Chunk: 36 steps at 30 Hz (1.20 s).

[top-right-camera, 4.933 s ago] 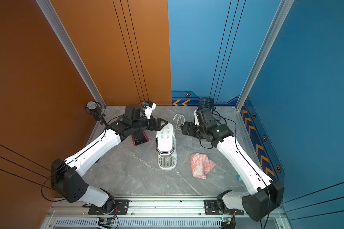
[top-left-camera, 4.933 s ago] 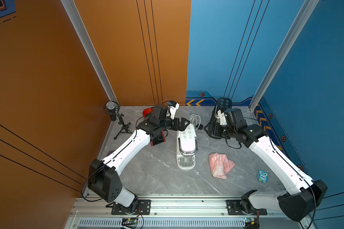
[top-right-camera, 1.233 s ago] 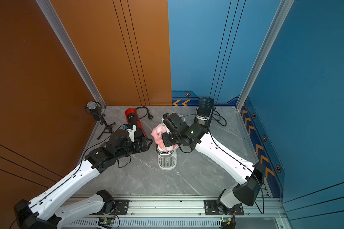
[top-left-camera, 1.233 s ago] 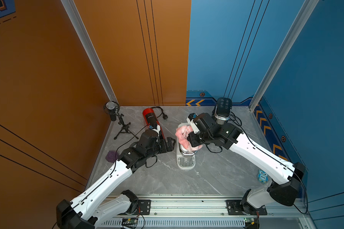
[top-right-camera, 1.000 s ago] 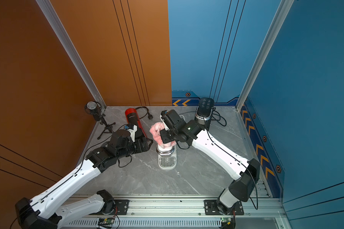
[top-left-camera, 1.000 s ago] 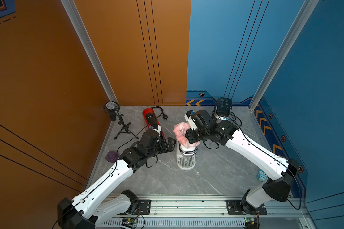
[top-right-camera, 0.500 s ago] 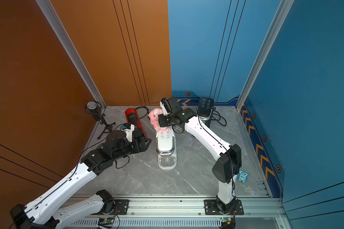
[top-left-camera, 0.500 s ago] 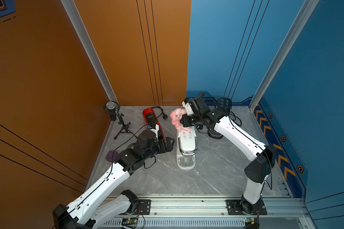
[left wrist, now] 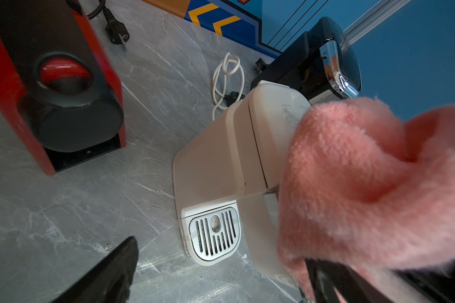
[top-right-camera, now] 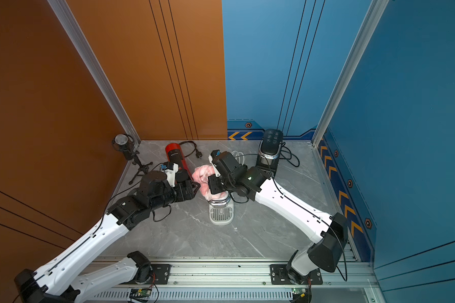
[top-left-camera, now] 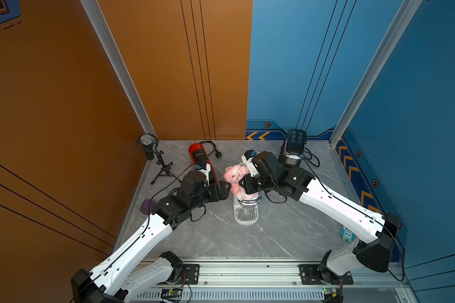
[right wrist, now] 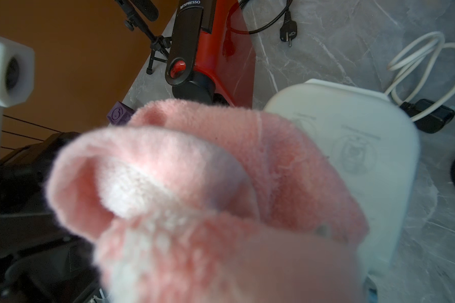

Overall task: Wipe the surface of a coffee machine
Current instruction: Wipe the dirt from the surface of the coffee machine.

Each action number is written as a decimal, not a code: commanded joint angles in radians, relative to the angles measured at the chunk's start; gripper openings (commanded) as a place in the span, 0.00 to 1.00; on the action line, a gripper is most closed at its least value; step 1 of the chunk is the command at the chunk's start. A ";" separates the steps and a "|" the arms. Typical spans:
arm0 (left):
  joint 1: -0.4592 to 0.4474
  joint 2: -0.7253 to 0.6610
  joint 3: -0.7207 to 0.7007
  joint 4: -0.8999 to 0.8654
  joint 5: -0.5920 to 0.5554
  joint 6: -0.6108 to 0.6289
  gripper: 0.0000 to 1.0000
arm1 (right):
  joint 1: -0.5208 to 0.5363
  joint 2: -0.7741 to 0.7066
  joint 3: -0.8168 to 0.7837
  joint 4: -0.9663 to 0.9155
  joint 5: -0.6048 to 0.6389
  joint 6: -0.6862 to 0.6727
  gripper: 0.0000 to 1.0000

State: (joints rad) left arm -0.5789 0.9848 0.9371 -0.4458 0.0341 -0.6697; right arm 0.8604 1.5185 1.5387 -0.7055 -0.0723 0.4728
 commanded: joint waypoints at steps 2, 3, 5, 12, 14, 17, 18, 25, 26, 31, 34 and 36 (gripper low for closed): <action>0.004 0.005 0.016 -0.021 0.006 0.009 0.99 | -0.079 0.066 -0.011 -0.101 0.034 -0.019 0.00; 0.002 0.005 0.015 -0.021 0.007 0.005 0.99 | -0.099 0.091 0.004 -0.088 0.022 -0.028 0.00; 0.001 0.002 0.016 -0.021 0.012 0.002 0.99 | -0.144 0.163 0.061 -0.067 -0.009 -0.051 0.00; -0.007 -0.011 0.025 -0.021 0.017 -0.008 0.99 | -0.224 0.377 0.280 -0.069 -0.042 -0.069 0.00; -0.005 -0.008 0.037 -0.021 0.010 0.001 0.99 | -0.234 0.374 0.265 -0.076 -0.025 -0.068 0.00; -0.004 0.012 0.067 -0.021 0.020 0.014 0.99 | -0.239 0.291 0.139 -0.060 -0.041 -0.078 0.00; -0.004 0.021 0.075 -0.021 0.028 0.018 0.99 | -0.234 0.251 0.090 -0.051 -0.044 -0.080 0.00; -0.003 0.086 0.146 -0.021 0.064 0.054 0.99 | -0.123 -0.056 -0.206 -0.051 -0.006 -0.009 0.00; -0.003 0.094 0.152 -0.021 0.068 0.057 0.99 | -0.102 -0.084 -0.225 -0.060 0.010 0.003 0.00; -0.009 0.144 0.177 -0.021 0.085 0.055 0.99 | -0.075 -0.142 -0.240 -0.080 0.025 0.037 0.00; -0.016 0.165 0.193 -0.019 0.079 0.052 0.99 | -0.051 -0.110 -0.191 -0.078 0.017 0.020 0.00; -0.021 0.172 0.201 -0.021 0.058 0.051 0.99 | -0.052 -0.057 -0.143 -0.071 0.020 -0.003 0.00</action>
State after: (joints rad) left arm -0.5884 1.1534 1.1046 -0.4583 0.0929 -0.6327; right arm 0.7929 1.3773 1.3735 -0.6353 -0.0525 0.4793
